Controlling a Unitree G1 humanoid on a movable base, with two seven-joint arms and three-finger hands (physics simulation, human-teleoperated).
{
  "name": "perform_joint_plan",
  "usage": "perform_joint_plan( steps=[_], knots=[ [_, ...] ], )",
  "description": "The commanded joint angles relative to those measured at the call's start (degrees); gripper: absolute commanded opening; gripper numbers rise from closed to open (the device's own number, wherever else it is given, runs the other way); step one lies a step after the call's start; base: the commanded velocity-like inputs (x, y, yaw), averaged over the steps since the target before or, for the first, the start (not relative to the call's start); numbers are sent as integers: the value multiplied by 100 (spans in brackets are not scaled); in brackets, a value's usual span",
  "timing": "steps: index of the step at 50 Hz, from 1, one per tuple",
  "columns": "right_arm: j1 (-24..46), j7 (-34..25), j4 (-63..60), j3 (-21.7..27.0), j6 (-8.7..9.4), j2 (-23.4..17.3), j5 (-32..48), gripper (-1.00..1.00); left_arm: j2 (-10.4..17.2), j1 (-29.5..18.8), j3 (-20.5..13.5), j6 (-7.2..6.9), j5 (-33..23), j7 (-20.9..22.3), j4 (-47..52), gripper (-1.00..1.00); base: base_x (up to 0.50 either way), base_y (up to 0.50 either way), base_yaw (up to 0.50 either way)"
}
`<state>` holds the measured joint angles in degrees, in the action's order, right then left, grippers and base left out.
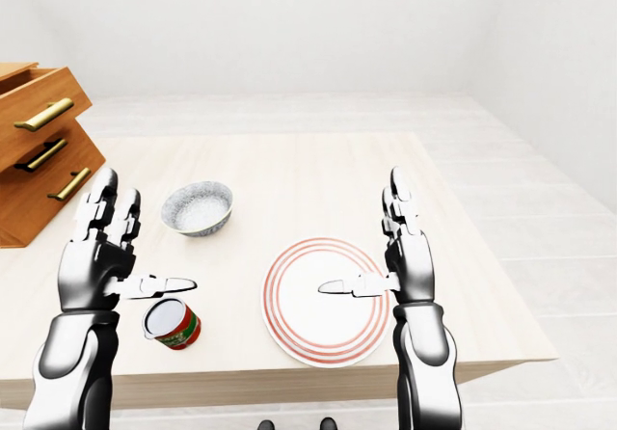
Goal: Put the bowl on the plate.
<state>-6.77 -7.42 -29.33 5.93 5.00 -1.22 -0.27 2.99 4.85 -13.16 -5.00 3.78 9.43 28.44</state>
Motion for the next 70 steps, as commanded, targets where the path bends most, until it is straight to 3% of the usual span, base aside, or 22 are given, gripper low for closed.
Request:
perform_joint_plan(
  steps=[1,26,37,47,61,70],
  knots=[
    [-11,-2,-47,3,0,-2,14,100,2,9,-13,0,-7,9,73,100,0,0,0],
    [-7,-22,140,27,0,0,5,100,55,-80,58,0,-165,47,-235,100,0,0,0],
    [2,-26,250,63,0,-13,2,100,188,-149,142,0,-798,-69,-515,100,0,0,0],
    [-52,-11,264,11,0,-12,101,100,529,-814,183,0,-1581,-61,-594,100,0,0,0],
    [-34,46,374,-2,0,9,162,100,1092,-2577,554,0,-2893,175,-1514,100,0,0,0],
    [-54,24,417,5,0,-13,179,100,1142,-3228,769,0,-3591,103,-2525,100,0,0,0]
  ],
)
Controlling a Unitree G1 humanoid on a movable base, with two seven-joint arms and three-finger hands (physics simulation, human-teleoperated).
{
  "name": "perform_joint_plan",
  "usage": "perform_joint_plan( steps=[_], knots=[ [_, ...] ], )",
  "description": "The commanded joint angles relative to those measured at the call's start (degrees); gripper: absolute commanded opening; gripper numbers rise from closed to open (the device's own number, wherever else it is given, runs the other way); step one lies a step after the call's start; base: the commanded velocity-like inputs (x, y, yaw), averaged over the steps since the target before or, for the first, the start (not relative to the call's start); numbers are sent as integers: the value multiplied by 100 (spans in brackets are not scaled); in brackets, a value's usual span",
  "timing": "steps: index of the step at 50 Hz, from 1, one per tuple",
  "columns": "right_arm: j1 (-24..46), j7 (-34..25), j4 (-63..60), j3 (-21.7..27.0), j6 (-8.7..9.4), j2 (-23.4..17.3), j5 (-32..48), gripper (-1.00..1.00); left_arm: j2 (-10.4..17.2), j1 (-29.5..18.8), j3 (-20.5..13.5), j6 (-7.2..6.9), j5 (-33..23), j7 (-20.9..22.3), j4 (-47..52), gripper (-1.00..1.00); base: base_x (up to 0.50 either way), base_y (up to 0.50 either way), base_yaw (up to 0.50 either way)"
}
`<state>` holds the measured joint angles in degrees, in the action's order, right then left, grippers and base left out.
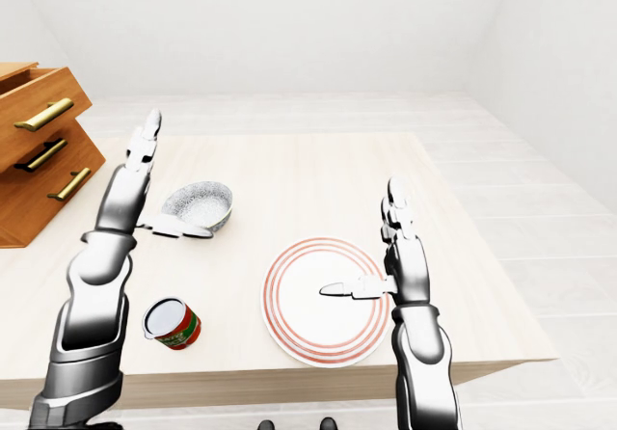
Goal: Put the bowl on the plate.
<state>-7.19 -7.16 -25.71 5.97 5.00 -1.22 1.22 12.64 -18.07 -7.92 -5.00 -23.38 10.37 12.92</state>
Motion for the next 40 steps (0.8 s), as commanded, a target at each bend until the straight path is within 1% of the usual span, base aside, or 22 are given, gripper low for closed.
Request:
perform_joint_plan(
  steps=[1,3,4,6,9,11,12,17,21,24,29,30,31,40],
  knots=[
    [-21,-9,44,2,0,-14,29,100,192,-1015,252,0,-964,26,-1071,100,0,0,0],
    [-22,-15,57,5,0,-16,33,100,215,-1062,263,0,-1031,68,-1117,100,0,0,0],
    [-33,-15,70,-10,0,-25,71,100,284,-1164,316,0,-1193,88,-1212,100,0,0,0],
    [-37,-43,91,-24,0,-36,93,100,333,-1229,375,0,-1407,108,-1371,100,0,0,0],
    [-39,-50,92,-25,0,-33,110,100,339,-1285,380,0,-1577,95,-1551,100,0,0,0],
    [-26,-57,112,-30,0,-32,127,100,389,-1361,464,0,-1826,37,-1901,100,0,0,0],
    [-26,-57,113,-30,0,-31,127,100,381,-1365,454,0,-1837,41,-1909,100,0,0,0],
    [-40,-61,119,-82,0,-26,209,100,393,-1537,538,0,-2299,-64,-2532,100,0,0,0],
    [-62,-72,83,-87,0,-20,221,100,389,-1609,570,0,-2563,-65,-2796,100,0,0,0],
    [-77,-80,80,-87,0,-13,224,100,361,-1651,596,0,-2792,-85,-2971,100,0,0,0],
    [-82,-85,145,-86,0,-7,229,100,293,-1589,695,0,-3202,-157,-3216,100,0,0,0],
    [-85,-88,150,-86,0,-7,228,100,276,-1591,668,0,-3231,-148,-3222,100,0,0,0],
    [-86,-94,152,-88,0,-7,228,100,251,-1549,750,0,-3371,-248,-3371,100,0,0,0],
    [-135,-119,127,-64,0,-6,212,100,74,-1601,776,0,-3782,-461,-3743,100,0,0,0]
  ],
)
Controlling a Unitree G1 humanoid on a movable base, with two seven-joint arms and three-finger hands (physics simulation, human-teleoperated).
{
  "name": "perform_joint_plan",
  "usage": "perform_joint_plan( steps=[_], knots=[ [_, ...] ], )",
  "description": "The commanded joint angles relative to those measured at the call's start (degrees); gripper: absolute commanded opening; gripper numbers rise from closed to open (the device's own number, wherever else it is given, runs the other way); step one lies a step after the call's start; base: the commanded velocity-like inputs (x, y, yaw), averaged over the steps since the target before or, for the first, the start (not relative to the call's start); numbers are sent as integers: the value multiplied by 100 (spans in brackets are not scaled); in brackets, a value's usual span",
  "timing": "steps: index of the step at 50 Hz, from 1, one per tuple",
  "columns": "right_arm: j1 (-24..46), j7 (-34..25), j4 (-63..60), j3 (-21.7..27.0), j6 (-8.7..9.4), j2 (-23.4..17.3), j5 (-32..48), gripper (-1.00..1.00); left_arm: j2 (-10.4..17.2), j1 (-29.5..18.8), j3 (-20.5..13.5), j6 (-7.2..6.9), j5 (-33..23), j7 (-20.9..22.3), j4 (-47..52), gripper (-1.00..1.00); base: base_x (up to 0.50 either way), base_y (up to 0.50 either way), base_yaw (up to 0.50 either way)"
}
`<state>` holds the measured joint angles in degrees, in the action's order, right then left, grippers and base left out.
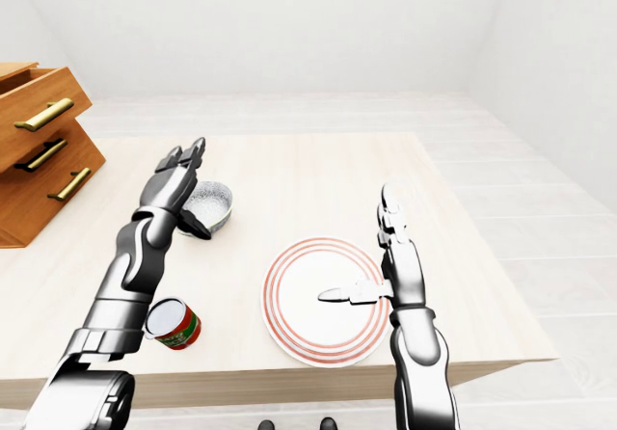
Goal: Put the bowl on the plate.
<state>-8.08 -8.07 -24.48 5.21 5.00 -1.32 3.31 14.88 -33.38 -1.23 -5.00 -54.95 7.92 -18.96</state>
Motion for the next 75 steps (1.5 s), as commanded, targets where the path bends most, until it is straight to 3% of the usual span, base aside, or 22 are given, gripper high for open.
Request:
perform_joint_plan(
  steps=[1,17,75],
  knots=[
    [-48,-33,1,20,0,2,-3,100,-165,-85,109,0,-656,-220,-589,100,0,0,0],
    [-101,-74,69,11,0,5,37,100,-293,-463,215,0,-992,-906,-1705,100,0,0,0],
    [-128,-118,183,10,0,15,104,100,-281,-1049,513,0,-1140,-2328,-4438,100,0,0,0]
  ],
)
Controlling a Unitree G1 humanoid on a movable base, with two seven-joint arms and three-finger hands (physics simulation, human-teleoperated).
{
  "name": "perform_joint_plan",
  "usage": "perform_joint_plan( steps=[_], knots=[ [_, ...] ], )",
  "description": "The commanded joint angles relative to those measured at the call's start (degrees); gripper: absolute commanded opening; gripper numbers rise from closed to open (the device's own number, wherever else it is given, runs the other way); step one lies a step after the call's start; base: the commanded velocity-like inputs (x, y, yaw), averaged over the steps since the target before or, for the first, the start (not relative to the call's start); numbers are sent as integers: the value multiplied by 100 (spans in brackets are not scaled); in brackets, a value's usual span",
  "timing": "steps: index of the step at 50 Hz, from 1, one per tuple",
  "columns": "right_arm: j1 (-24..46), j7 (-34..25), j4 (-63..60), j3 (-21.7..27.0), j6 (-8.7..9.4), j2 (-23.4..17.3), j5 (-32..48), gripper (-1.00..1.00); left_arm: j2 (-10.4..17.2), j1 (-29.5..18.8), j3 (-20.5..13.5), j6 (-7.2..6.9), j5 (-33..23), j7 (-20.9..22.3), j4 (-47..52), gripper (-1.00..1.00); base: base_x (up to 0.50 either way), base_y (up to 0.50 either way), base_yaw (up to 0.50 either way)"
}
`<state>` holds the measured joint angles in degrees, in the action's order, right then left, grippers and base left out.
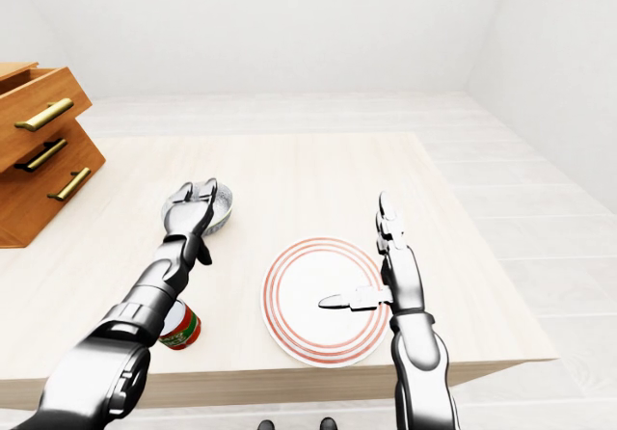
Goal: Put the bowl on the plate.
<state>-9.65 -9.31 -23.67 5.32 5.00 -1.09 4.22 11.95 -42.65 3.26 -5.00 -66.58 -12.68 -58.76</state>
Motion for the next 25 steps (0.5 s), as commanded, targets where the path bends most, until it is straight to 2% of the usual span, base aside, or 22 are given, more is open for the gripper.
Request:
perform_joint_plan(
  steps=[1,25],
  knots=[
    [30,7,105,-1,0,-8,13,100,13,-122,66,0,26,-267,-458,100,0,0,0],
    [-3,18,174,-16,0,1,15,100,49,-187,130,0,112,-504,-949,100,0,0,0]
  ],
)
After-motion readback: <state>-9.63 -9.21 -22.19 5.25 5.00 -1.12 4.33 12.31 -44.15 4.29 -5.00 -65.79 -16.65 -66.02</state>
